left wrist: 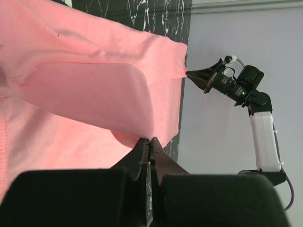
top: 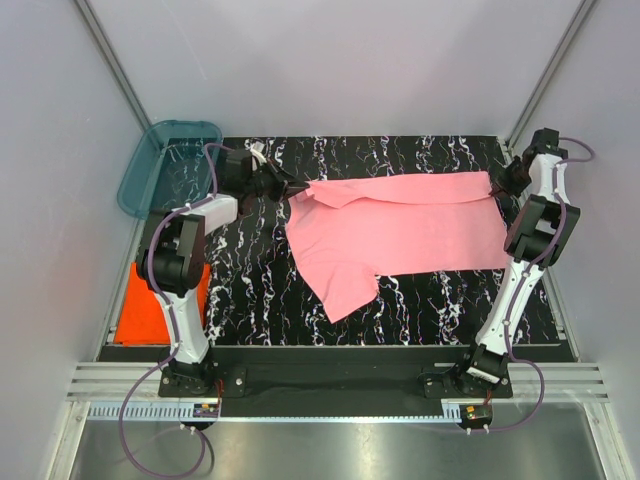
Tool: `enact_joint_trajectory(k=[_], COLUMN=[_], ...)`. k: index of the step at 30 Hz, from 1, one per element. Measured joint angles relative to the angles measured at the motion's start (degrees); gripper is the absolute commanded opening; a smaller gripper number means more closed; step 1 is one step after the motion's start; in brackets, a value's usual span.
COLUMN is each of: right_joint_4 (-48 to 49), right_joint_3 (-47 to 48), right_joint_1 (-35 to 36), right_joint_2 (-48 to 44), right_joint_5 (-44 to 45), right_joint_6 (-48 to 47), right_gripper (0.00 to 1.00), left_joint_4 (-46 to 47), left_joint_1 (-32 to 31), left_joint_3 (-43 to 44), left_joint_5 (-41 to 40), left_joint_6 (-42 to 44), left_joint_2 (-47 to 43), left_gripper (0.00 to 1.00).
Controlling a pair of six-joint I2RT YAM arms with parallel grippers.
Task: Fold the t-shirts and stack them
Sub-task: Fold the tshirt
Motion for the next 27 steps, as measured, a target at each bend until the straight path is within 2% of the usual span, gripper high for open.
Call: enact_joint_trajectory(k=[2, 3, 4, 7, 10, 12, 14, 15, 16, 17, 18, 22, 24, 27], right_joint_4=[-0.2, -0.3, -0.5, -1.4, -1.0, 2.0, 6.9, 9.6, 12.2, 14.7, 20.8, 32.0, 35.5, 41.2], right_joint_3=[-0.4, -0.4, -0.4, -0.6, -5.5, -12.5, -22.2, -26.3, -29.7, -32.0, -35.8, -41.1, -41.6, -41.4], right_joint_1=[0.0, 0.0, 0.0, 0.2, 1.3, 3.0, 6.2, 8.2, 10.4, 12.4, 17.6, 24.7, 27.3, 30.8], right_joint_2=[0.0, 0.0, 0.0, -0.2, -3.5, -8.2, -15.2, -18.3, -21.1, -22.9, -25.3, -24.4, -22.3, -18.3], right_joint_5=[0.0, 0.3, 0.8, 2.6, 3.9, 3.6, 1.6, -0.1, -2.2, -3.9, -9.3, -15.9, -17.8, -20.2], right_joint_6=[0.1, 0.2, 0.4, 0.2, 1.0, 1.9, 3.8, 4.7, 5.8, 7.0, 9.2, 15.1, 17.6, 21.4], right_gripper=[0.28, 0.42, 0.51, 0.68, 0.74, 0.74, 0.68, 0.61, 0.61, 0.57, 0.51, 0.36, 0.23, 0.22], left_joint_4=[-0.5, -0.8, -1.2, -2.1, -2.9, -3.2, -3.3, -3.4, -3.4, -3.6, -3.7, -4.1, -4.1, -4.1], left_joint_1=[0.2, 0.3, 0.4, 0.4, 0.4, 0.4, 0.4, 0.4, 0.5, 0.5, 0.5, 0.7, 0.8, 1.1], left_joint_3=[0.0, 0.0, 0.0, 0.0, 0.2, 1.0, 2.8, 4.3, 5.0, 6.2, 8.9, 11.8, 12.7, 13.7], left_joint_5=[0.2, 0.2, 0.2, 0.7, 1.2, 1.7, 2.0, 2.2, 2.3, 2.4, 2.6, 2.7, 2.7, 2.7], left_joint_6=[0.2, 0.3, 0.4, 0.6, 1.0, 1.2, 1.2, 1.3, 1.3, 1.4, 1.6, 1.8, 2.1, 2.1], left_joint_2=[0.0, 0.0, 0.0, 0.0, 0.0, 0.6, 2.0, 3.1, 3.8, 4.7, 7.0, 9.5, 10.5, 12.0], left_gripper=[0.00, 0.00, 0.00, 0.00, 0.00, 0.00, 0.00, 0.00, 0.00, 0.00, 0.00, 0.00, 0.00, 0.00])
